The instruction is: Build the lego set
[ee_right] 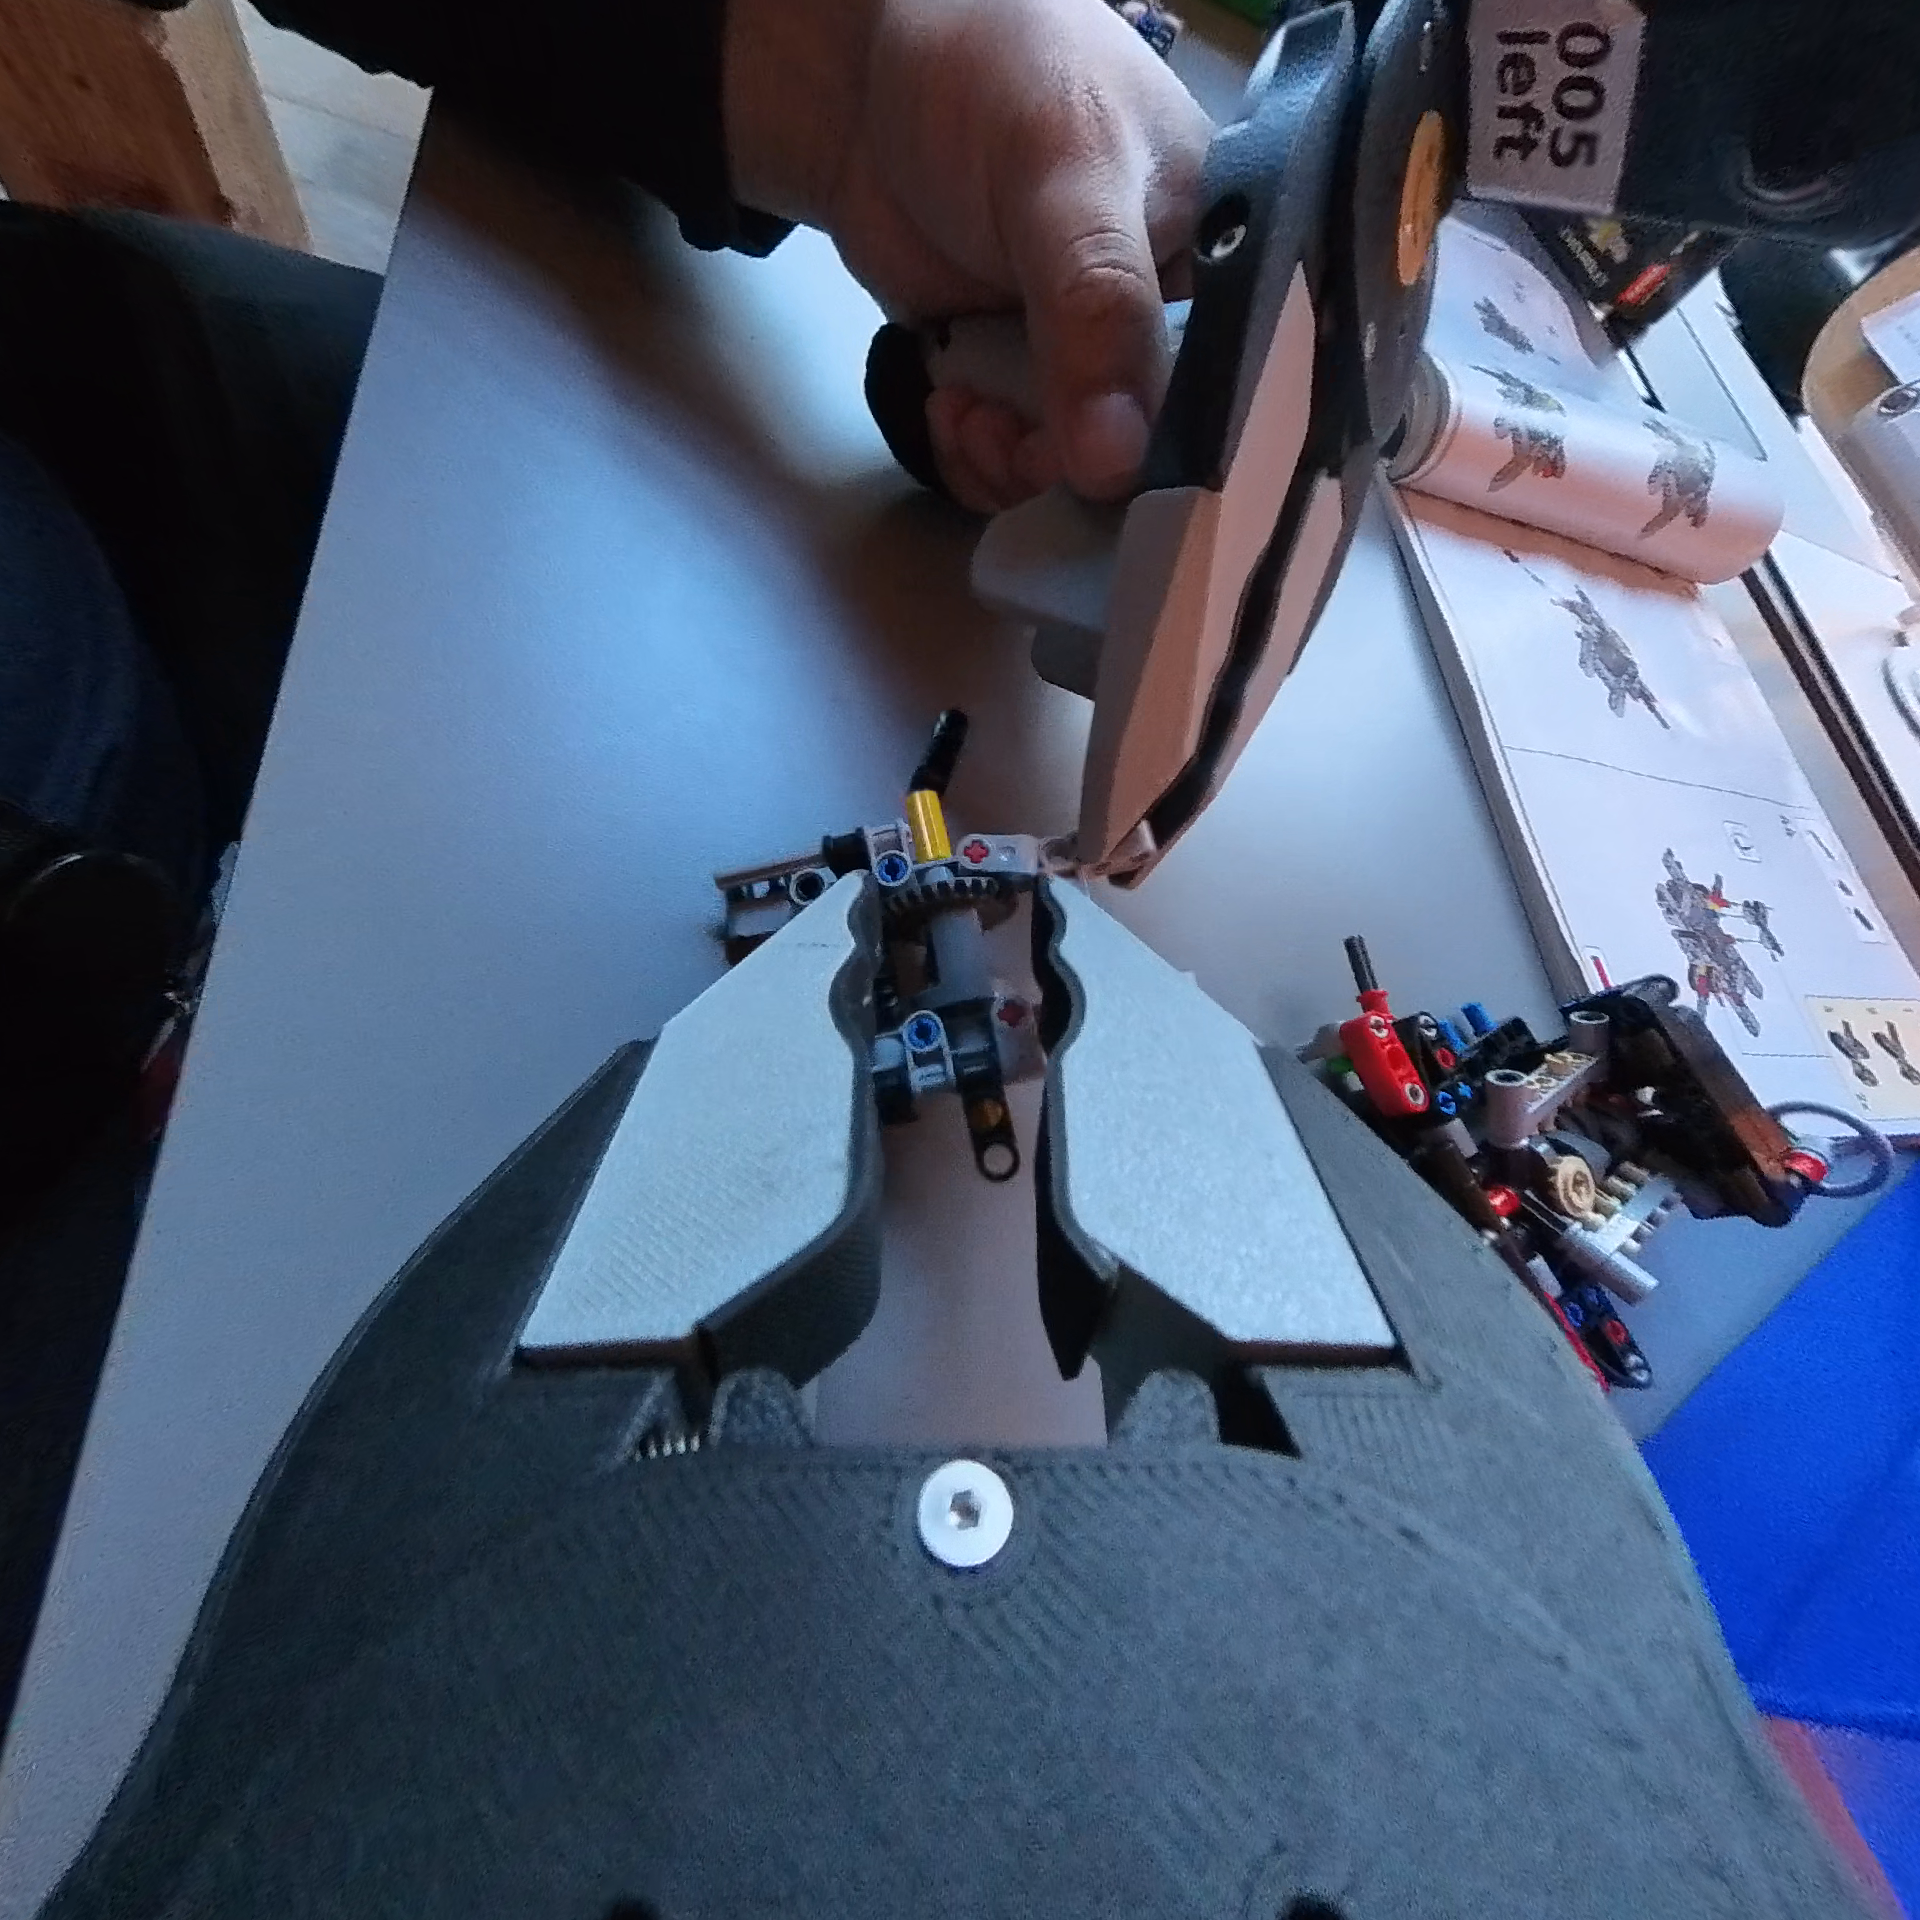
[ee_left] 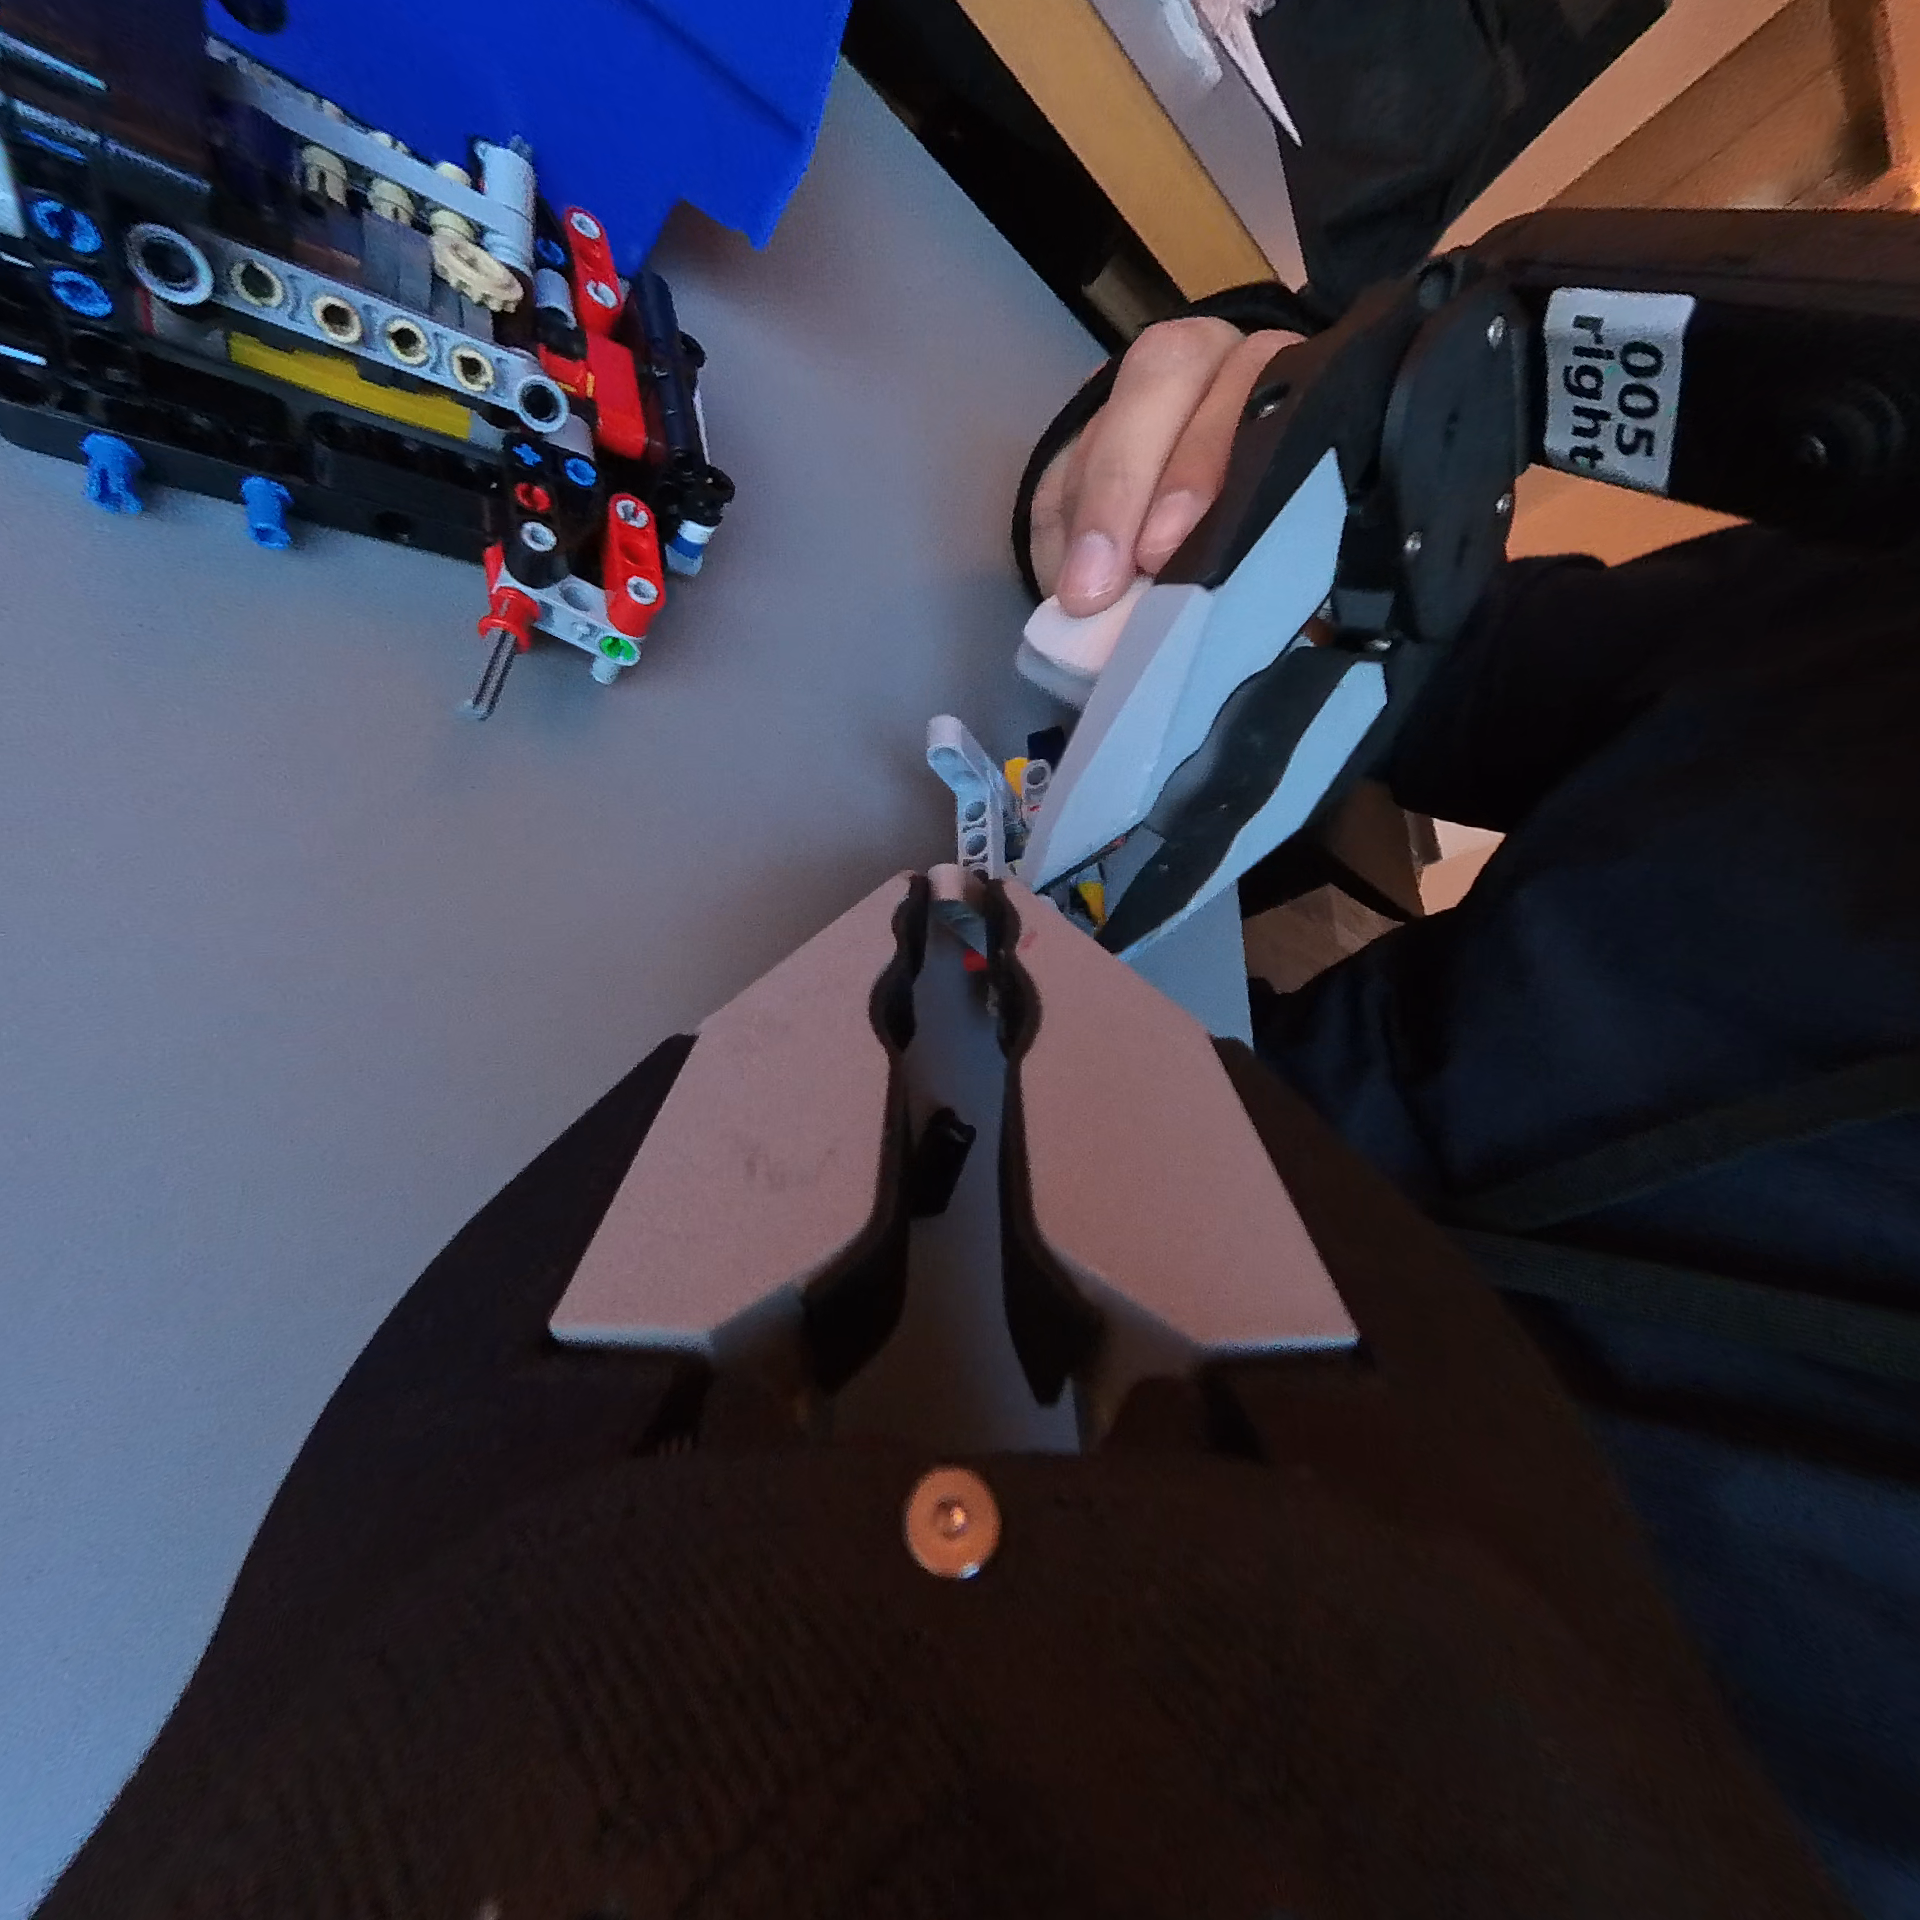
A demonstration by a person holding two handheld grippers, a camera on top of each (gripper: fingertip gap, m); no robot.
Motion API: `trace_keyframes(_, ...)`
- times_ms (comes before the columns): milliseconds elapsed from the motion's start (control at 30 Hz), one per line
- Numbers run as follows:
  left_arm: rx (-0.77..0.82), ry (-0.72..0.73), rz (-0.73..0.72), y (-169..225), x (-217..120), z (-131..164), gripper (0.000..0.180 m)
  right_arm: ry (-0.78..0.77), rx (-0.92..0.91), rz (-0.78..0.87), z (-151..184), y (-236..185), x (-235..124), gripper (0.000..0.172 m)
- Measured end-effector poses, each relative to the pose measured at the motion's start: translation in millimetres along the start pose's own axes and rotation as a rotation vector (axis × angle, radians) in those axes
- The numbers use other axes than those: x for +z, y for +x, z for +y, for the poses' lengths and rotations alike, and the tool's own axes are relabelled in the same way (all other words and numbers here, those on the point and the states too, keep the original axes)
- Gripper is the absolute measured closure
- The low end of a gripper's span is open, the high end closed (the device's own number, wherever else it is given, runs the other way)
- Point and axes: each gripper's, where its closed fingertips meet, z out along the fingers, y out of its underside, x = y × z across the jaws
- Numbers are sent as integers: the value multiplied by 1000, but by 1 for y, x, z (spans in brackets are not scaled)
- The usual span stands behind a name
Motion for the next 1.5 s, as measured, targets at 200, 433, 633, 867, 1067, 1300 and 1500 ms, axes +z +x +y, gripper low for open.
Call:
trace_keyframes(200,-16,6,9,0,1,0,172,18,14,-3,-1,2,-2,149)
trace_keyframes(433,-16,-8,-5,-2,3,2,172,10,9,-13,0,-2,1,146)
trace_keyframes(633,-15,-18,-12,0,5,4,171,18,13,-29,-3,-4,3,148)
trace_keyframes(867,-26,-26,-21,0,6,6,171,9,-5,-29,-3,-7,7,146)
trace_keyframes(1067,-24,-31,-12,2,10,7,171,5,-48,-31,-6,-12,12,141)
trace_keyframes(1300,-23,-38,-2,3,11,7,171,3,-55,-49,-8,-14,15,144)
trace_keyframes(1500,-14,-37,-1,4,14,6,172,3,-51,-81,-10,-18,17,149)
